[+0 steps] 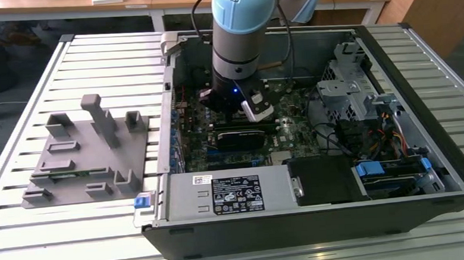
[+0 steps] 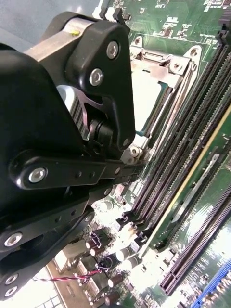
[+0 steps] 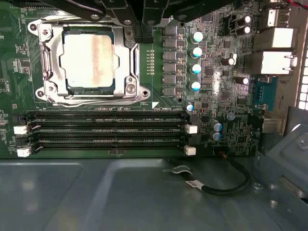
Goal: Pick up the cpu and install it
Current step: 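Install the second cpu locking lever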
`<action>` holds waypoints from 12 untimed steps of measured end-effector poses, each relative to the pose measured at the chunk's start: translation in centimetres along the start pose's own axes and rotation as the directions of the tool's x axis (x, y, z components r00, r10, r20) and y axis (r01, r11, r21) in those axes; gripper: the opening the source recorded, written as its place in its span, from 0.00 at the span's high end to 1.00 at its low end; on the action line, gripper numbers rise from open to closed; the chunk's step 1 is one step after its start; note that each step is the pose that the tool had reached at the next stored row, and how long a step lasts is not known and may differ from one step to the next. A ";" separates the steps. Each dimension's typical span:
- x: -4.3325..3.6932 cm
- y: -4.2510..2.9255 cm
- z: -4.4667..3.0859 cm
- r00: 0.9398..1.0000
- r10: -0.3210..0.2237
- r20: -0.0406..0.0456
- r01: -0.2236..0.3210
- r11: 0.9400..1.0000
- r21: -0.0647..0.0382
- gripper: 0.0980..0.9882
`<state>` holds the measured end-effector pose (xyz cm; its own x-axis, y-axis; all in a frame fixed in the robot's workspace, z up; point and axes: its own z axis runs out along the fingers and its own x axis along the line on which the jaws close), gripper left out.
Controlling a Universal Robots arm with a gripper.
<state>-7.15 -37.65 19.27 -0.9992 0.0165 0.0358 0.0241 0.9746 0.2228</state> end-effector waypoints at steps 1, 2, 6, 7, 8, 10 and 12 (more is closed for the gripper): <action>0.01 0.05 0.01 1.000 0.000 0.000 0.000 1.000 0.000 0.99; 0.01 0.07 0.02 1.000 0.000 0.000 0.000 1.000 0.000 0.99; 0.04 0.15 -0.07 1.000 0.000 0.000 0.000 1.000 -0.001 0.99; 0.04 0.19 -0.15 1.000 -0.001 0.001 0.001 1.000 -0.002 0.99; 0.04 0.24 -0.26 1.000 -0.001 0.001 0.001 1.000 -0.003 0.99; 0.07 0.28 -0.68 1.000 0.000 0.000 0.000 1.000 -0.001 0.99; 0.09 0.36 -1.00 1.000 0.000 0.000 0.000 1.000 -0.001 0.99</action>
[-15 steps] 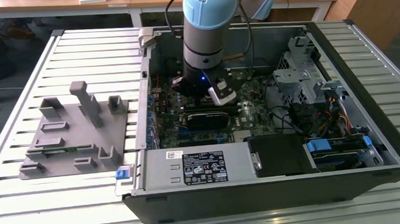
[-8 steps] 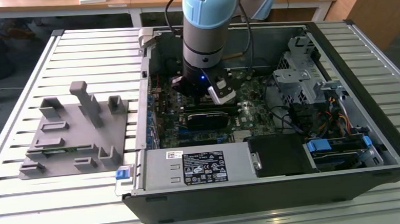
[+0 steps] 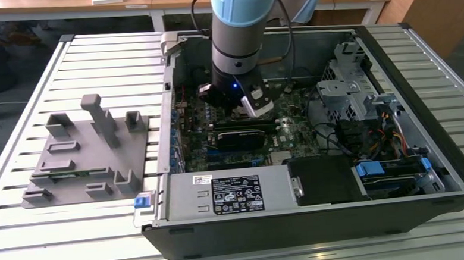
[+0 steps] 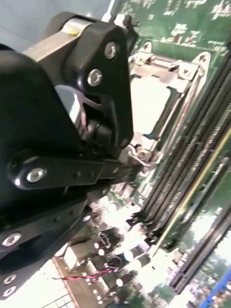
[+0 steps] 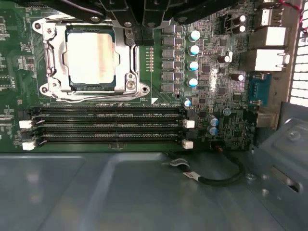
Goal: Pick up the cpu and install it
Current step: 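Install the second cpu locking lever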
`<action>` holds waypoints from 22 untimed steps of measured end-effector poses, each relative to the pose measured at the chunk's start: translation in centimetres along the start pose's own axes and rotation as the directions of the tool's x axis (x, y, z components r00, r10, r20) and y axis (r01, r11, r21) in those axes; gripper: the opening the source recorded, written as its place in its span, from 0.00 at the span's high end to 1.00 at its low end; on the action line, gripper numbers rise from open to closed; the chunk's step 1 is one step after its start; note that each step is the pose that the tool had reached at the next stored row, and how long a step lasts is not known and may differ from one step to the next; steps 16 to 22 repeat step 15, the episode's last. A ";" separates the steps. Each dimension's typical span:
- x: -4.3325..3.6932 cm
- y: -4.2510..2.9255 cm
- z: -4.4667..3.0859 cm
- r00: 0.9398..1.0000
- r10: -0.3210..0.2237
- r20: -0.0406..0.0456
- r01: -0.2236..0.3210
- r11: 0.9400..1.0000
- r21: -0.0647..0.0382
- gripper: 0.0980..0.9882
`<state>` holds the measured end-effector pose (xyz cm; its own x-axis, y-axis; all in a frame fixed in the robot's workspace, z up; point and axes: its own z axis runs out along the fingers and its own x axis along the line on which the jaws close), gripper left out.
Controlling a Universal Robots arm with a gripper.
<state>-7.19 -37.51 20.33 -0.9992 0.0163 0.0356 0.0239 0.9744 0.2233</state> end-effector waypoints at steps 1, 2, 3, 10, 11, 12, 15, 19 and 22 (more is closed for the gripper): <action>0.01 0.03 -0.14 1.000 0.000 0.000 0.000 1.000 0.000 0.99; 0.01 0.06 -0.26 1.000 0.000 0.000 0.000 1.000 0.000 0.99; 0.02 0.08 -0.35 1.000 0.000 0.000 0.000 1.000 0.000 0.99; 0.04 0.22 -0.99 1.000 0.000 0.000 0.000 1.000 0.000 0.99; 0.04 0.26 -1.13 1.000 0.000 0.000 0.000 1.000 0.000 0.99; 0.05 0.30 -1.30 1.000 0.000 0.000 0.000 1.000 0.000 0.99; 0.06 0.35 -1.49 1.000 0.000 0.000 0.000 1.000 0.000 0.99; 0.06 0.35 -1.49 1.000 0.000 0.000 0.000 1.000 0.000 0.99; 0.06 0.35 -1.49 1.000 0.000 0.000 0.000 1.000 0.000 0.99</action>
